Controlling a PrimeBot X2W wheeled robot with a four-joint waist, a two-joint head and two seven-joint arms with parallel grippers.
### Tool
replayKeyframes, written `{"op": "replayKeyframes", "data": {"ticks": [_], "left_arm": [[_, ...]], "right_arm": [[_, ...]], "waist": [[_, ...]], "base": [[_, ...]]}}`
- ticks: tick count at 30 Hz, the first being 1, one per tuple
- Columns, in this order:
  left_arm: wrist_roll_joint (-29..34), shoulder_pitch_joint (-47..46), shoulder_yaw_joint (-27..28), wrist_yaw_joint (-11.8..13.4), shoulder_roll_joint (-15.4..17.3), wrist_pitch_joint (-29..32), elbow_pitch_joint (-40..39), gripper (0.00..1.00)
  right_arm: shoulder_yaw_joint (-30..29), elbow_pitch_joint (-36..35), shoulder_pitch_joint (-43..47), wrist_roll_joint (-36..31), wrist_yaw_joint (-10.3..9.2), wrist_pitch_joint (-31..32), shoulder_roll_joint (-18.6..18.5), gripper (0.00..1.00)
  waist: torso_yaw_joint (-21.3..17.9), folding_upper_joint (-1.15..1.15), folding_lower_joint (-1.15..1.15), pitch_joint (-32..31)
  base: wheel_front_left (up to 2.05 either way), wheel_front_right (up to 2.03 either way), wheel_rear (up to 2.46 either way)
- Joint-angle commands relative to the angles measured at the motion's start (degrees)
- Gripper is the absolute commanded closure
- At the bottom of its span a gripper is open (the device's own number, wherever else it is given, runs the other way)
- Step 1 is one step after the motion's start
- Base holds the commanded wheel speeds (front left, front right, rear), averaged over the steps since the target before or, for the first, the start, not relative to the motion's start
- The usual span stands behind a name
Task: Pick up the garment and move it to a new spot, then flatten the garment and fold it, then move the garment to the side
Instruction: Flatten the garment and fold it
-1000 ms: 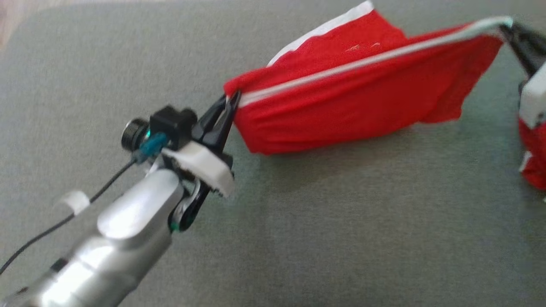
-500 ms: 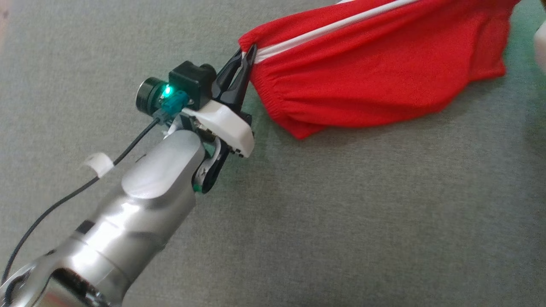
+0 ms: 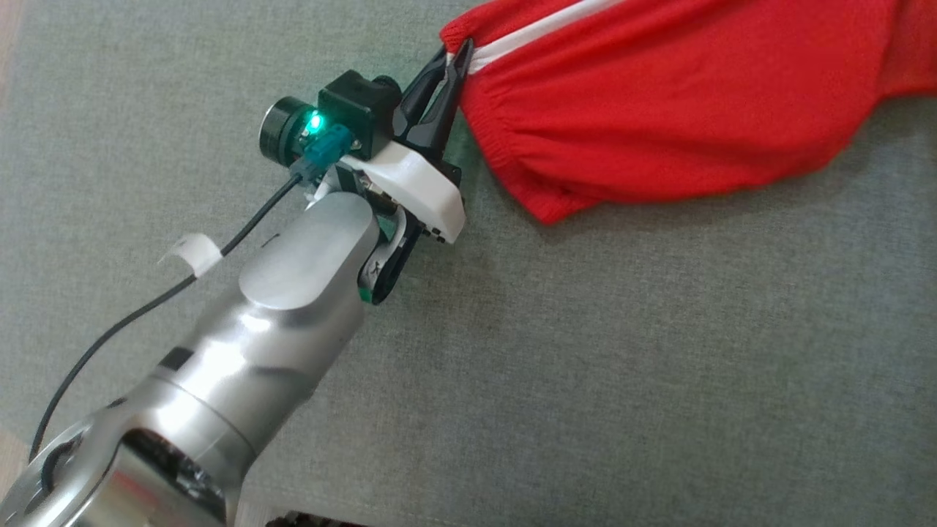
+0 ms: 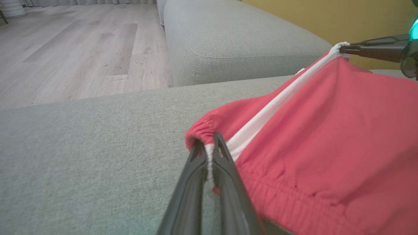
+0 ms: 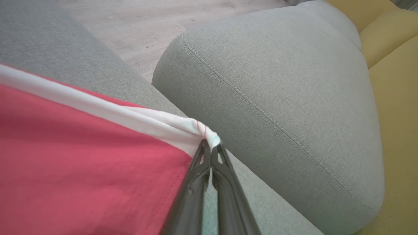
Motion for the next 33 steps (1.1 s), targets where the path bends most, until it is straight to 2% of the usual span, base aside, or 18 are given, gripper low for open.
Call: {"op": "replayKeyframes", "data": {"ticks": [1,3,4,5,6,7,13,17,23,24,29,33], "left_arm": [[0.56,-2.12,1.47,-0.24,1.35,-0.56,-0.21,1.0],[0.69,-2.51,1.43,-0.39,1.19,-0.72,0.75,1.0],[0.73,-2.67,1.4,-0.5,1.1,-0.81,1.19,0.94],[0.75,-2.8,1.38,-0.62,1.01,-0.88,1.63,0.82],[0.81,-2.9,1.25,-0.66,0.83,-0.97,2.65,0.1],[0.91,-2.93,1.35,-0.37,0.79,-1.1,3.14,0.0],[2.25,-2.75,2.05,1.44,1.9,-1.85,5.76,0.0],[2.74,-1.79,4.1,2.82,3.25,-2.18,6.03,0.0],[5.73,2.49,12.69,5.93,5.77,-2.24,-2.61,0.0],[5.73,2.49,12.69,5.93,5.77,-2.24,-2.61,0.0],[10.64,10.05,22.03,8.45,6.75,-2.25,-13.65,0.0],[14.63,17.44,27.78,8.99,5.86,-2.25,-20.34,0.0]], "right_arm": [[-0.08,0.09,-0.95,0.3,-0.05,-0.67,-0.1,0.0],[-0.14,1.93,-1.84,0.52,-0.05,-0.48,0.58,0.0],[-0.16,2.79,-2.24,0.51,-0.05,-0.55,0.95,0.0],[-0.1,3.6,-2.49,0.46,-0.05,-0.68,1.27,0.0],[0.04,5.14,-2.69,0.32,-0.05,-1.15,1.84,0.0],[-0.03,5.96,-2.63,0.4,-0.05,-1.4,2.15,0.0],[-1.89,10.72,-1.49,1.28,-0.05,-4.68,3.99,0.0],[-5.38,13.0,-0.36,3.48,-0.05,-9.31,6.0,0.0],[-12.63,12.7,3.11,7.0,-0.05,-14.21,9.43,0.0],[-12.63,12.7,3.11,7.0,-0.05,-14.21,9.43,0.0],[-25.36,1.69,9.79,6.28,-0.05,-14.48,11.41,0.0],[-37.61,-8.93,21.25,3.05,-0.05,-14.49,16.11,0.0]], "waist": [[0.11,0.0,0.0,0.48],[0.05,0.0,0.0,0.72],[0.02,0.0,0.0,0.78],[-0.04,0.0,0.0,0.8],[-0.24,0.0,0.0,0.46],[-0.43,0.0,0.0,0.13],[-2.08,0.0,0.0,-3.41],[-3.55,0.0,0.0,-6.93],[-5.93,0.0,0.0,-12.48],[-5.93,0.0,0.0,-12.48],[-8.04,0.0,0.0,-16.39],[-9.46,0.0,0.0,-19.74]], "base": [[0.0,0.0,0.0],[0.0,0.0,0.0],[0.0,0.0,0.0],[0.0,0.0,0.0],[0.0,0.0,0.0],[0.0,0.0,0.0],[0.0,0.0,0.0],[0.0,0.0,0.0],[0.0,0.0,0.0],[0.0,0.0,0.0],[0.0,0.0,0.0],[0.0,0.0,0.0]]}}
